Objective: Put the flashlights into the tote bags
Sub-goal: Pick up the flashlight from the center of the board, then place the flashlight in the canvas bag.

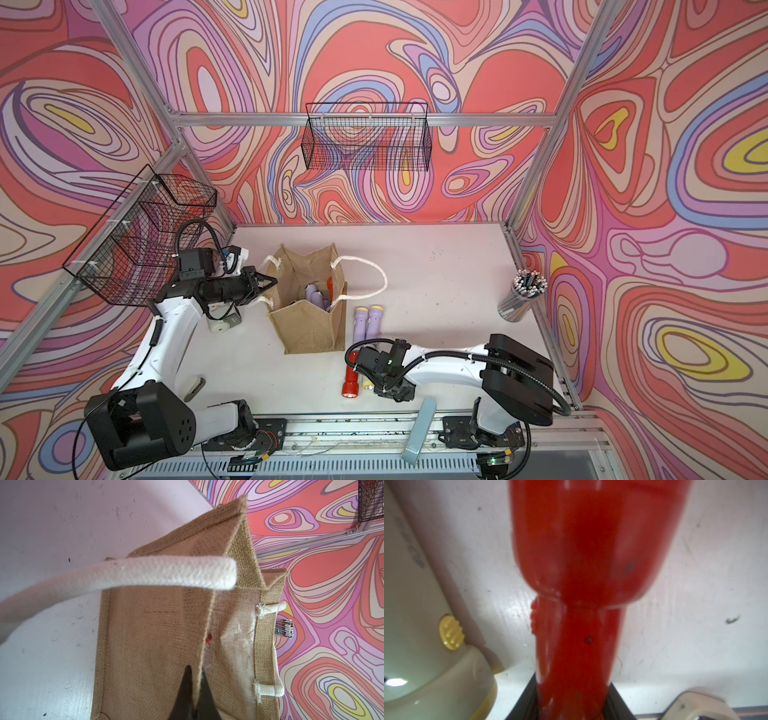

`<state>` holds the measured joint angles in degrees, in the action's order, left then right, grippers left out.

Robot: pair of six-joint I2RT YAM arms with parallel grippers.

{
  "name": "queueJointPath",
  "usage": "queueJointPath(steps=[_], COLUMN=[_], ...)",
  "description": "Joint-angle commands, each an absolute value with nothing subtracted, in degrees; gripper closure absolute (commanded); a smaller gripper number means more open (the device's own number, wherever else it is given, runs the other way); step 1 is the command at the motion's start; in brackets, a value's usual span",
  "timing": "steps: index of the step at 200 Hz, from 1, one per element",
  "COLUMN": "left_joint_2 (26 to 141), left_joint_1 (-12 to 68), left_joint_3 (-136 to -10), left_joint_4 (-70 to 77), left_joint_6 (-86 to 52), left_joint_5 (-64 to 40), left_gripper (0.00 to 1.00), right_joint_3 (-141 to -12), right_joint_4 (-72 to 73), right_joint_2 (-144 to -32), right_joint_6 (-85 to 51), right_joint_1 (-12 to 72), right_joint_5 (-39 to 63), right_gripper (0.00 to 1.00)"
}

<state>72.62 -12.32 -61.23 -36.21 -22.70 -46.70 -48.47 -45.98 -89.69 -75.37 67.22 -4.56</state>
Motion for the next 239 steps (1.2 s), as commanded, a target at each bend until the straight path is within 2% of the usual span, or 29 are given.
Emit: queueJointPath(steps=[1, 45, 80, 106, 139, 175, 239], left_joint_2=[72.86, 72.69, 72.38, 72.59, 73.03, 72.88, 73.04], left_joint_1=[-12.40, -12.43, -12.43, -12.39, -12.39, -12.42, -12.41], left_joint_3=[-61.42, -61.48, -61.70, -61.70, -61.82, -61.96, -62.25], left_joint_4=[-37.62, -37.70, -37.88, -37.87, -37.62, -37.88, -38.45], left_joint_6=[-21.78, -21.53, -21.34, -21.33, -21.60, -21.35, -20.76], left_joint_5=[-46.85, -46.89, -47.16, -47.21, -47.55, -47.26, -46.90], left_gripper=[1.00, 1.00, 1.00, 1.00, 1.00, 1.00, 1.00], right_joint_3=[-53.53, -62.88, -67.08, -73.94, -84.31, -93.14, -105.04], right_joint_4=[-56.19, -72.41, -81.75, -82.72, -74.50, -60.91, -40.75], right_joint_2=[-91.16, -87.90, -78.02, -72.31, -71.96, -77.85, -94.95], right_joint_6=[-73.53, -70.86, -67.41, -61.76, -49.73, -37.78, -26.57], right_joint_1=[67.15, 63.19, 54.38, 49.17, 47.55, 47.49, 48.39], right_joint_5=[-12.58, -24.30, -33.05, -38.75, -43.23, -37.13, -8.88], right_gripper=[0.75, 0.76, 0.76, 0.77, 0.78, 0.79, 0.83])
